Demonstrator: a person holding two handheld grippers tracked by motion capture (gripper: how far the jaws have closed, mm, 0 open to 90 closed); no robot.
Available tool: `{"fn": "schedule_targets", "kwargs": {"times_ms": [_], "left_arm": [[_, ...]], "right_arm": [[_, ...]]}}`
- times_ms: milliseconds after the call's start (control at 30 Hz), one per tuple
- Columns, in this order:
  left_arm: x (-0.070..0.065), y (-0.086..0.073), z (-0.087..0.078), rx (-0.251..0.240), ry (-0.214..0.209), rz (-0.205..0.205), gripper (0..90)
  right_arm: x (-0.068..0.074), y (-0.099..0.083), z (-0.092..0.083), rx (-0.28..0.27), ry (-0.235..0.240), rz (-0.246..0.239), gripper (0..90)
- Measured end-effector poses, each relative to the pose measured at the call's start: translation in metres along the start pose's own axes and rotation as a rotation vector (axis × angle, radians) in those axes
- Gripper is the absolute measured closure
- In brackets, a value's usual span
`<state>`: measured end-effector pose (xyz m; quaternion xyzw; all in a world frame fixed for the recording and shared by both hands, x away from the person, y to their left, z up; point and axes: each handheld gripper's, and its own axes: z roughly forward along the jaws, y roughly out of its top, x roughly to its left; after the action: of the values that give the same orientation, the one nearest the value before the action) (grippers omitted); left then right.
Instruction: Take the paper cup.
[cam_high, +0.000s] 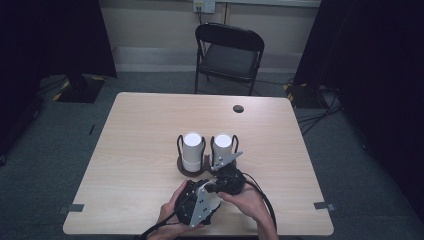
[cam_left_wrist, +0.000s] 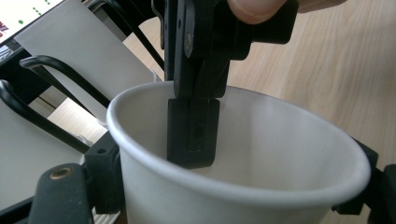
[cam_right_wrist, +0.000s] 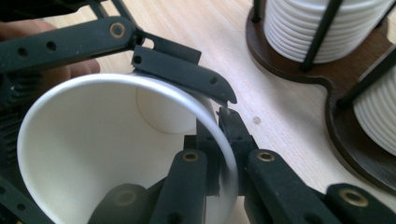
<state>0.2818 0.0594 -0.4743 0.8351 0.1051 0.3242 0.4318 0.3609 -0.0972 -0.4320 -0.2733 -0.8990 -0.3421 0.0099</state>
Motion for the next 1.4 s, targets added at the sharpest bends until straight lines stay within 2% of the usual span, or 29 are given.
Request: {"fn": "schedule_targets", "kwargs": {"times_ms": [133, 367, 567, 733, 800, 900, 933, 1033, 1133, 1267, 1300, 1400], "left_arm": [[0.000, -0.001, 0.001, 0.002, -0.001, -0.004, 20.2], [0.002, -0.002, 0.001, -0.029, 0.006, -0.071, 20.9], [0.008, -0.007, -0.001, -0.032, -0.006, -0.123, 21.5], [0.011, -0.010, -0.001, -0.042, 0.007, -0.145, 21.8], [0.012, -0.011, 0.000, -0.054, 0.006, -0.174, 21.8], [0.014, -0.012, 0.002, -0.058, 0.007, -0.194, 21.8], [0.015, -0.013, 0.002, -0.047, 0.012, -0.188, 21.8], [0.018, -0.016, 0.003, -0.044, 0.014, -0.216, 21.8], [0.019, -0.019, 0.004, -0.059, 0.022, -0.261, 21.7], [0.022, -0.021, 0.002, -0.047, 0.027, -0.273, 21.7], [0.022, -0.021, 0.002, -0.060, 0.029, -0.294, 21.7], [0.024, -0.023, 0.001, -0.062, 0.030, -0.301, 21.7]], "right_arm": [[0.000, -0.002, 0.001, 0.004, -0.020, 0.009, 86.6], [0.001, -0.003, -0.001, -0.041, -0.019, 0.028, 83.8], [0.000, -0.006, -0.006, -0.087, -0.011, 0.046, 78.7], [0.000, -0.008, -0.009, -0.135, -0.003, 0.040, 73.4], [0.000, -0.009, -0.010, -0.155, 0.005, 0.041, 71.6], [-0.001, -0.011, -0.012, -0.191, 0.005, 0.042, 69.4], [-0.002, -0.011, -0.012, -0.203, 0.004, 0.038, 68.8], [-0.004, -0.012, -0.015, -0.237, -0.017, 0.059, 67.3], [-0.006, -0.013, -0.015, -0.267, -0.019, 0.068, 64.8], [-0.006, -0.017, -0.018, -0.313, -0.023, 0.074, 60.7], [-0.006, -0.018, -0.018, -0.327, -0.030, 0.075, 59.5], [-0.006, -0.023, -0.022, -0.378, -0.038, 0.084, 53.9]]}}
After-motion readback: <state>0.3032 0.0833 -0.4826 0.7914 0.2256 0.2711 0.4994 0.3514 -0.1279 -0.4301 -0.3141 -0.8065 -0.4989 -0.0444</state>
